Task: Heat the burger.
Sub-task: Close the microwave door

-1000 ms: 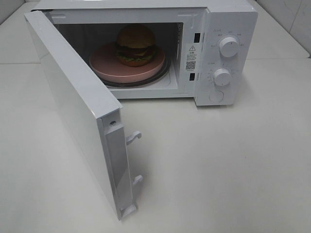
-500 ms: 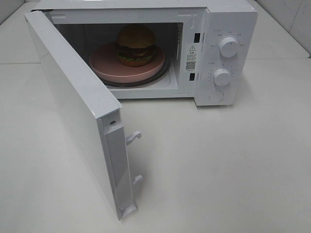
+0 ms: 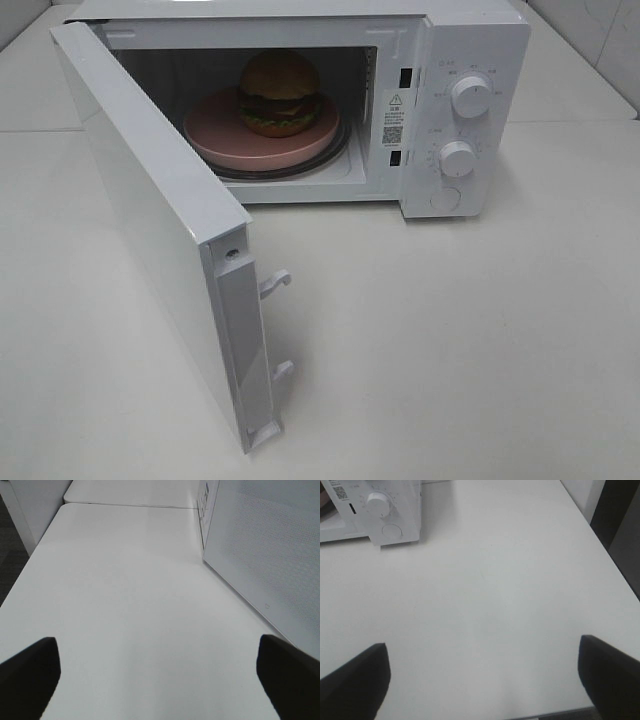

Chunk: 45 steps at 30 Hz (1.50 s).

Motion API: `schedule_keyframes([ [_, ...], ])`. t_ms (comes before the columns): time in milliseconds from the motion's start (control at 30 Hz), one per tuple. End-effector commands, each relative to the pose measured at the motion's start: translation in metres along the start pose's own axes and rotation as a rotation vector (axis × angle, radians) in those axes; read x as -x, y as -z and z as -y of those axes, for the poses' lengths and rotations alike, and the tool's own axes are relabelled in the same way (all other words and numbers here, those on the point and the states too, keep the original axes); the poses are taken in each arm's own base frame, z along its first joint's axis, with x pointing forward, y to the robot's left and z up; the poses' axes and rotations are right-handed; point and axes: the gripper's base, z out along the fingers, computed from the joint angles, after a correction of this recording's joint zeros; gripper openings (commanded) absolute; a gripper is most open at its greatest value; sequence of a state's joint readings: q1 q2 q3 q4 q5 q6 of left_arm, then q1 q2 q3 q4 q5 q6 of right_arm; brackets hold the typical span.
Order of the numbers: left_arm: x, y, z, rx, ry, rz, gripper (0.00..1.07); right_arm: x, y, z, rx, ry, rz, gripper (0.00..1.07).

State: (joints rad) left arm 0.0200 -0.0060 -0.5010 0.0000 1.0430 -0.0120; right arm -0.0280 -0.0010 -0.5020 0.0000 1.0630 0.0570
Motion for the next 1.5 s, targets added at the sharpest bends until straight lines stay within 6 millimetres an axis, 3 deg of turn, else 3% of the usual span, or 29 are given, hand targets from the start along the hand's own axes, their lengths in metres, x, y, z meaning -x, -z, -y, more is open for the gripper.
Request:
schedule_keyframes([
  [33,-0.0008,0.0016,0.0007,-0.008,0.008,0.021,1.02,-0.0016,0.0026,-0.0007,0.005,0.012,0.031,0.98],
  [1500,-0.0007,0.0015,0.0007,-0.008,0.008,0.02,1.02,-0.0018,0.0029,-0.0066,0.069,-0.001,0.03,0.98],
])
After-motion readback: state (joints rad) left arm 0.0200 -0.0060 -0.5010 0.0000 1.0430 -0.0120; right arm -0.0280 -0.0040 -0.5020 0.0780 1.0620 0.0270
